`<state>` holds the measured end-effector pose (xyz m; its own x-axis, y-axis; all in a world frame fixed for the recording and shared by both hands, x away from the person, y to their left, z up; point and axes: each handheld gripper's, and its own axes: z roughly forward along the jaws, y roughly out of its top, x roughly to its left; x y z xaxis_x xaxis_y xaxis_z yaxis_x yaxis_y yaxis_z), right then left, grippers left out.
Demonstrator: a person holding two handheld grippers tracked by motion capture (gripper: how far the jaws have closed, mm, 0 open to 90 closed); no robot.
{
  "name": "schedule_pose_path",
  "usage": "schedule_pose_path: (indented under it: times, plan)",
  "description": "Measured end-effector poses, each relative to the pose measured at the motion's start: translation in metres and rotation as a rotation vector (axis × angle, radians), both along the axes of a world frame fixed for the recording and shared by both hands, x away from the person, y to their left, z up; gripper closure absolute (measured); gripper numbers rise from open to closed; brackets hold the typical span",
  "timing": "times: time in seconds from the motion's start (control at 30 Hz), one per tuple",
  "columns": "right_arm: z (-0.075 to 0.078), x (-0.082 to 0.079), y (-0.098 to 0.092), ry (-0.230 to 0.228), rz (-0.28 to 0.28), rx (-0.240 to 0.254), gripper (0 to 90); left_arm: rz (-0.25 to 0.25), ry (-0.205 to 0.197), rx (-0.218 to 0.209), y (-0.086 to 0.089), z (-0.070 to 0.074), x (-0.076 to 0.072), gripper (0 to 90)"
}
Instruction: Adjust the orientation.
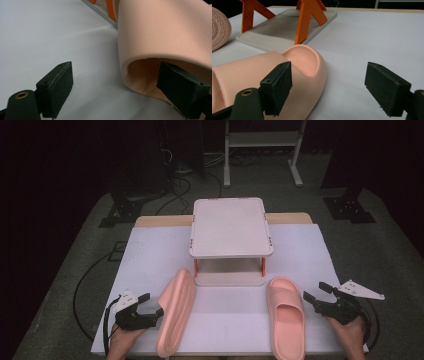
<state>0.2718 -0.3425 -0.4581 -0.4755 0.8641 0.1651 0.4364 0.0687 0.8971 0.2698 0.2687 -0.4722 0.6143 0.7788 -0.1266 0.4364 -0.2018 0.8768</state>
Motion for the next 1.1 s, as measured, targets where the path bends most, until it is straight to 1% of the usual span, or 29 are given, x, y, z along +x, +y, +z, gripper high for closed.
schedule_pose_path:
  times: [0.07, 0.13, 0.27, 0.3, 0.4, 0.43, 0.47, 0.57, 0.67, 0.77, 0.93, 0.97, 1.03, 1.1]
  plan:
    - [0.000, 0.000, 0.000, 0.000, 0.001, 0.001, 21.4, -0.018, 0.009, -0.001, -0.004, 0.000, 0.001, 14.7]
    - [0.000, 0.000, 0.000, 0.000, 0.001, 0.001, 21.5, -0.031, 0.010, -0.005, -0.006, 0.000, 0.002, 18.1]
    - [0.000, 0.000, 0.000, 0.001, 0.001, 0.001, 21.4, -0.048, 0.012, -0.010, -0.011, 0.000, 0.004, 18.9]
    - [0.000, 0.000, 0.000, 0.001, 0.002, 0.000, 21.4, -0.058, 0.014, -0.013, -0.014, 0.000, 0.004, 20.1]
    - [0.000, 0.000, 0.000, 0.001, 0.002, 0.000, 21.4, -0.065, 0.014, -0.015, -0.016, -0.001, 0.004, 20.4]
    - [0.000, 0.000, 0.000, 0.000, 0.002, 0.001, 21.4, -0.070, 0.015, -0.025, -0.018, 0.000, 0.004, 20.4]
    - [0.000, 0.000, 0.000, 0.000, 0.002, 0.001, 21.4, -0.075, 0.013, -0.022, -0.019, 0.000, 0.004, 20.4]
    - [0.000, 0.000, 0.000, 0.000, 0.003, 0.000, 21.4, -0.080, 0.017, -0.033, -0.022, 0.000, 0.004, 20.4]
    - [0.000, 0.000, 0.000, 0.001, 0.004, 0.000, 21.4, -0.088, 0.015, -0.033, -0.024, 0.001, 0.004, 20.5]
    - [0.000, 0.000, 0.000, 0.000, 0.002, 0.000, 21.4, -0.097, 0.008, -0.037, -0.031, 0.002, 0.003, 20.6]
    - [0.000, 0.000, 0.000, 0.000, 0.003, 0.000, 21.4, -0.109, 0.000, -0.040, -0.037, 0.003, 0.002, 20.8]
    - [0.000, 0.000, 0.000, 0.000, 0.003, 0.000, 21.5, -0.114, -0.007, -0.040, -0.040, 0.004, 0.003, 20.7]
    - [0.000, 0.000, 0.000, 0.000, 0.002, 0.000, 21.5, -0.113, -0.009, -0.045, -0.043, 0.004, 0.003, 20.8]
    - [0.000, 0.000, 0.000, -0.001, 0.003, 0.000, 21.4, -0.101, -0.005, -0.019, -0.047, 0.003, 0.004, 20.8]
